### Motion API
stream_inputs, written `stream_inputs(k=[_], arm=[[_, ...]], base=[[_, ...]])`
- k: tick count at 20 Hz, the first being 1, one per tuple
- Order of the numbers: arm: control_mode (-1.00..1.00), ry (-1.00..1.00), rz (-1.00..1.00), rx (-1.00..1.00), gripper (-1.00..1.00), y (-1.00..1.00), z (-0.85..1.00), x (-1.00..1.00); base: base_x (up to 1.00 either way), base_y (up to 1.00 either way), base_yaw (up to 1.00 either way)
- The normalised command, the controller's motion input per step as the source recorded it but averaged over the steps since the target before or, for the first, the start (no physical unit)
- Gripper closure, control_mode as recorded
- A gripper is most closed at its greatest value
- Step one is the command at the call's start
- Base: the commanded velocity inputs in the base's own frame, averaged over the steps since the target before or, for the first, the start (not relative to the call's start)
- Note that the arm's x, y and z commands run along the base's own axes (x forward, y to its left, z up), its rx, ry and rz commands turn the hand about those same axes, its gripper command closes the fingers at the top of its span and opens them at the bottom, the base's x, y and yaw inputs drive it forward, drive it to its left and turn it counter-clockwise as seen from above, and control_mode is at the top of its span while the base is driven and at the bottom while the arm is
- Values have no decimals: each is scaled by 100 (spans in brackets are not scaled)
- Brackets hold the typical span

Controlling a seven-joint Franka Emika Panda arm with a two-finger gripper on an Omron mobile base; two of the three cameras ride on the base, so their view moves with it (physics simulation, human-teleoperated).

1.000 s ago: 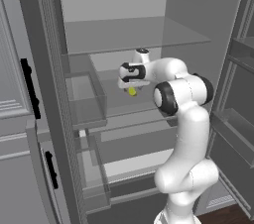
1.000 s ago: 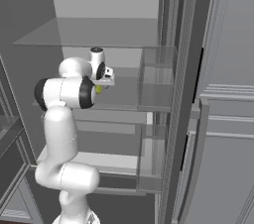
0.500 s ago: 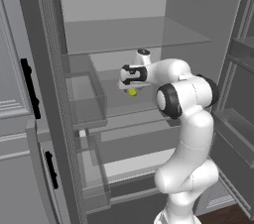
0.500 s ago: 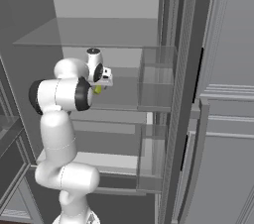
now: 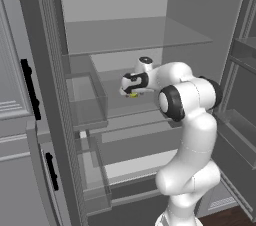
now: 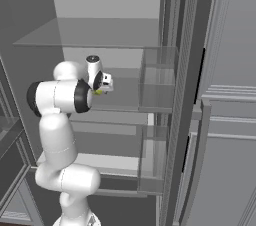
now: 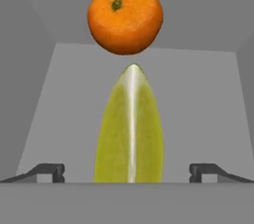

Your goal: Grab a lemon wedge from the fridge and one ice cube from the ice bowl, and put them in the glass of lemonade.

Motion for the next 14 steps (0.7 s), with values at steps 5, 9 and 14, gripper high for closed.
stream_inputs(k=[5, 9, 14], arm=[[-100, 0, 0, 0, -100, 5, -16, 15], [-100, 0, 0, 0, -100, 7, -10, 0], [-100, 1, 0, 0, -100, 5, -7, -1]], base=[[0, 0, 0], [0, 0, 0], [0, 0, 0]])
